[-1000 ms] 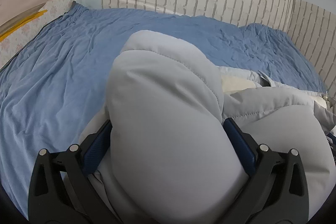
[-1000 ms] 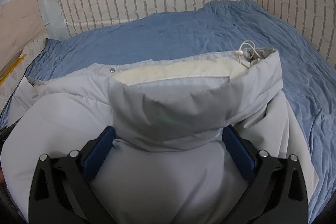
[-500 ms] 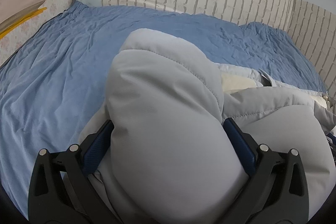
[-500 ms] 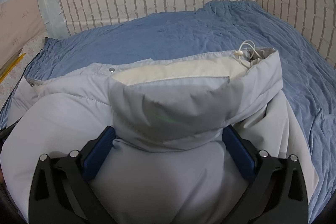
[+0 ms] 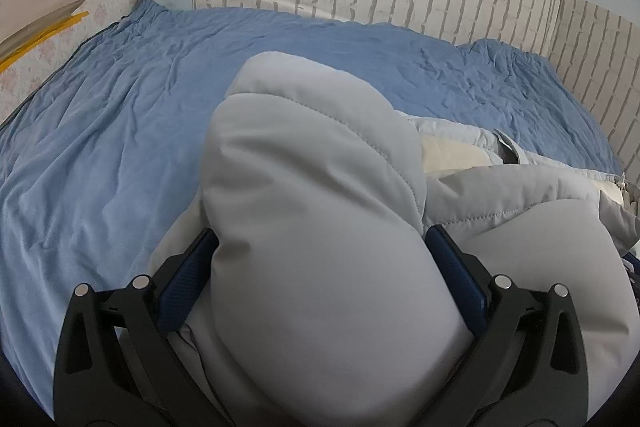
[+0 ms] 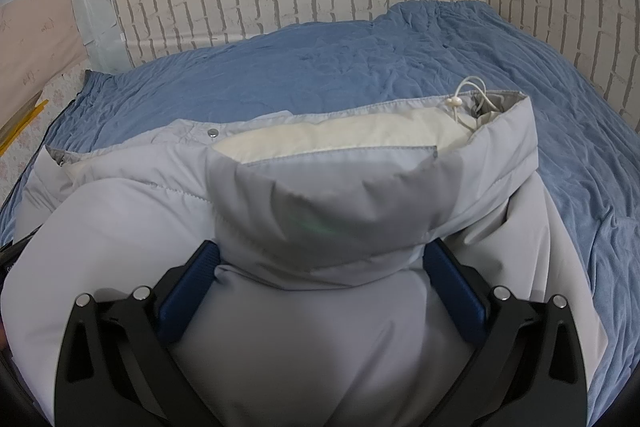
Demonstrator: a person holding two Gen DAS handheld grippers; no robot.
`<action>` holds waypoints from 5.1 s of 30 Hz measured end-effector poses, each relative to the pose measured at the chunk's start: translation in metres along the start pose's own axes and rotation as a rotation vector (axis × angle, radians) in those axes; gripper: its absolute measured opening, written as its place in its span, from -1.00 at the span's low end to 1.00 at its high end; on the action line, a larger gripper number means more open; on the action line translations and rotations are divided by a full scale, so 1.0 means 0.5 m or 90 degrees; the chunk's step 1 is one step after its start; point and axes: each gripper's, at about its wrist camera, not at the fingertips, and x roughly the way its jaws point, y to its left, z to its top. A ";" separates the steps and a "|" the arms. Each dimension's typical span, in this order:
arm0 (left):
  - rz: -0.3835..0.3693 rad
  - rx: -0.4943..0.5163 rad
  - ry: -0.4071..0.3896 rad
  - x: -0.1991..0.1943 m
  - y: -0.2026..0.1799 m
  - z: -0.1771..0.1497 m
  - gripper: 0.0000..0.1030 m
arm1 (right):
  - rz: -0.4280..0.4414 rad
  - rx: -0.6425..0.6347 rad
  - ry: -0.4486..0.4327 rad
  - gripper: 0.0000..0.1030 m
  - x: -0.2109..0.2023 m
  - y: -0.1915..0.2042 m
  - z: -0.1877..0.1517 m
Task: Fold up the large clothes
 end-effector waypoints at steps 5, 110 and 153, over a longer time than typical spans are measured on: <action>-0.002 -0.003 0.001 0.001 0.002 -0.002 0.94 | 0.000 -0.001 0.000 0.97 -0.001 0.000 0.000; 0.079 -0.107 -0.189 -0.648 0.204 -0.397 0.94 | -0.273 0.099 -0.381 0.96 -0.628 -0.239 -0.317; 0.167 0.104 -0.298 -0.850 0.050 -0.453 0.94 | -0.074 0.020 -0.239 0.97 -0.712 -0.119 -0.354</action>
